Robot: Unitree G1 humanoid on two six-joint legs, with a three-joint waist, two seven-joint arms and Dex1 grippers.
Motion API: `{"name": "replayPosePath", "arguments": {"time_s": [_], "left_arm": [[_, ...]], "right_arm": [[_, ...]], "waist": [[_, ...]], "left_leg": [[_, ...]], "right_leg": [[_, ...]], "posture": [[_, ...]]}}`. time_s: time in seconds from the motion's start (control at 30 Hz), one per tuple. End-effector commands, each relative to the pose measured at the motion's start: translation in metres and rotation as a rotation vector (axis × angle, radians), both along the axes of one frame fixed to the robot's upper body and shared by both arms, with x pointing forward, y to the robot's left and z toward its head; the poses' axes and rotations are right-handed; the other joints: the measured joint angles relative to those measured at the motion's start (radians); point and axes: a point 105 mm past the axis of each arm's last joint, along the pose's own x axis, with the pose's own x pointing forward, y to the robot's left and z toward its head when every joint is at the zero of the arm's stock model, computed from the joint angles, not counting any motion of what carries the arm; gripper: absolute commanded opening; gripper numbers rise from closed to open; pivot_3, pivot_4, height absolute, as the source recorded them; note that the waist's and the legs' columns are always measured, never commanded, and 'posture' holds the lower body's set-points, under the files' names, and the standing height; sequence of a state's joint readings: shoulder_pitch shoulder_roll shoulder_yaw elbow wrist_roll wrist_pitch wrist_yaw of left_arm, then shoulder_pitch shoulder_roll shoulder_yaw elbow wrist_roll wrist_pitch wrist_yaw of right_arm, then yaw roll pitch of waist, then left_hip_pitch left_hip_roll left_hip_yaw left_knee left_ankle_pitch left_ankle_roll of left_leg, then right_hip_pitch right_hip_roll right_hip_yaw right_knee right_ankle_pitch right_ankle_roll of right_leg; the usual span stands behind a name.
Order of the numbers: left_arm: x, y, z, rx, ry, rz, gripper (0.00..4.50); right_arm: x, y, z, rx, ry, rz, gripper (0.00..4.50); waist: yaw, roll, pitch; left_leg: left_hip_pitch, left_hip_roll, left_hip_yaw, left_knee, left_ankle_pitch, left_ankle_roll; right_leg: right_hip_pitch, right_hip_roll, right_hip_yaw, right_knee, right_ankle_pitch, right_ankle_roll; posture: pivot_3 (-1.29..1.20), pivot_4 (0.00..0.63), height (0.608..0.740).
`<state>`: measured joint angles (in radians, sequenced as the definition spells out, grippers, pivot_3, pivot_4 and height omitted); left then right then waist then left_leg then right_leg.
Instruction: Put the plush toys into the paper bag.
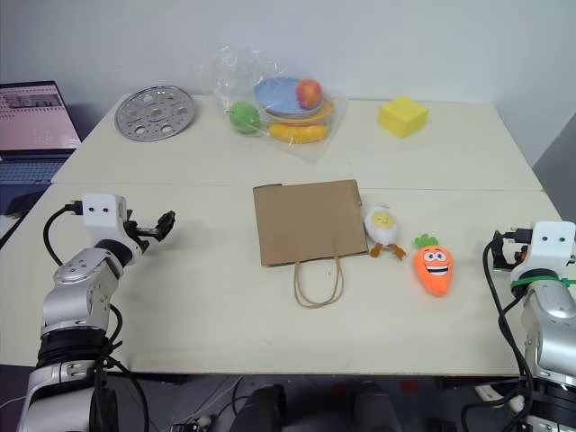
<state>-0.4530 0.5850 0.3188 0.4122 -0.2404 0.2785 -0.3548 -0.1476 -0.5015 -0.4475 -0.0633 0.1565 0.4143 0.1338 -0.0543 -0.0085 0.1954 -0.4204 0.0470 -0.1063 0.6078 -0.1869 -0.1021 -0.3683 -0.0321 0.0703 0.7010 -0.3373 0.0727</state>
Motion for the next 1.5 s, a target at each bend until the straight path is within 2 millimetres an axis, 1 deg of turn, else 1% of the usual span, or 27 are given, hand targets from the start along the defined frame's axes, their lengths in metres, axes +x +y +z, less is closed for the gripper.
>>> {"name": "replayPosePath", "arguments": {"time_s": [0.03,0.53,0.67,0.8,1.03,1.27,1.37,1.43,1.5], "left_arm": [[0.002,0.0,0.02,0.012,-0.055,-0.008,4.47],[-0.001,0.008,0.019,0.008,-0.056,0.007,4.47],[-0.001,0.005,0.021,0.022,-0.063,-0.022,4.47],[-0.001,0.002,0.022,-0.002,-0.067,-0.044,4.47],[-0.001,0.0,0.022,0.001,-0.067,-0.05,4.47],[0.0,-0.002,0.023,-0.002,-0.071,-0.07,4.47],[0.0,-0.005,0.025,-0.008,-0.078,-0.084,4.47],[0.0,-0.008,0.029,-0.004,-0.092,-0.111,4.47],[-0.001,-0.014,0.035,0.006,-0.12,-0.16,4.47]], "right_arm": [[0.0,-0.001,0.015,-0.039,-0.046,0.004,4.5],[0.0,0.001,0.013,-0.038,-0.041,0.01,4.5],[-0.001,0.002,0.013,-0.039,-0.037,0.016,4.5],[-0.002,-0.001,0.014,-0.023,-0.042,0.011,4.5],[-0.002,0.002,0.014,-0.025,-0.043,0.021,4.5],[0.001,0.011,0.023,-0.051,-0.061,0.082,4.5],[0.002,0.013,0.031,-0.059,-0.078,0.114,4.5],[0.003,0.018,0.036,-0.038,-0.088,0.149,4.5],[0.003,0.026,0.042,-0.053,-0.092,0.208,4.5]], "waist": [[0.0,0.0,0.0],[0.0,0.0,0.0],[0.0,0.0,0.0],[0.0,0.0,0.0],[0.0,0.0,0.0],[0.0,0.0,0.0],[0.0,0.0,0.0],[0.0,0.0,0.0],[0.0,0.0,0.0]], "left_leg": [[0.0,0.0,0.0,0.0,0.0,0.0],[0.0,0.0,0.0,0.0,0.0,0.0],[0.0,0.0,0.0,0.0,0.0,0.0],[0.0,0.0,0.0,0.0,0.0,0.0],[0.0,0.0,0.0,0.0,0.0,0.0],[0.0,0.0,0.0,0.0,0.0,0.0],[0.0,0.0,0.0,0.0,0.0,0.0],[0.0,0.0,0.0,0.0,0.0,0.0],[0.0,0.0,0.0,0.0,0.0,0.0]], "right_leg": [[0.0,0.0,0.0,0.0,0.0,0.0],[0.0,0.0,0.0,0.0,0.0,0.0],[0.0,0.0,0.0,0.0,0.0,0.0],[0.0,0.0,0.0,0.0,0.0,0.0],[0.0,0.0,0.0,0.0,0.0,0.0],[0.0,0.0,0.0,0.0,0.0,0.0],[0.0,0.0,0.0,0.0,0.0,0.0],[0.0,0.0,0.0,0.0,0.0,0.0],[0.0,0.0,0.0,0.0,0.0,0.0]], "posture": [[0.0,0.15,0.74],[0.0,0.15,0.74],[0.0,0.15,0.74],[0.0,0.15,0.74],[0.0,0.15,0.74],[0.0,0.15,0.74],[0.0,0.15,0.74],[0.0,0.15,0.74],[0.0,0.15,0.74]]}}
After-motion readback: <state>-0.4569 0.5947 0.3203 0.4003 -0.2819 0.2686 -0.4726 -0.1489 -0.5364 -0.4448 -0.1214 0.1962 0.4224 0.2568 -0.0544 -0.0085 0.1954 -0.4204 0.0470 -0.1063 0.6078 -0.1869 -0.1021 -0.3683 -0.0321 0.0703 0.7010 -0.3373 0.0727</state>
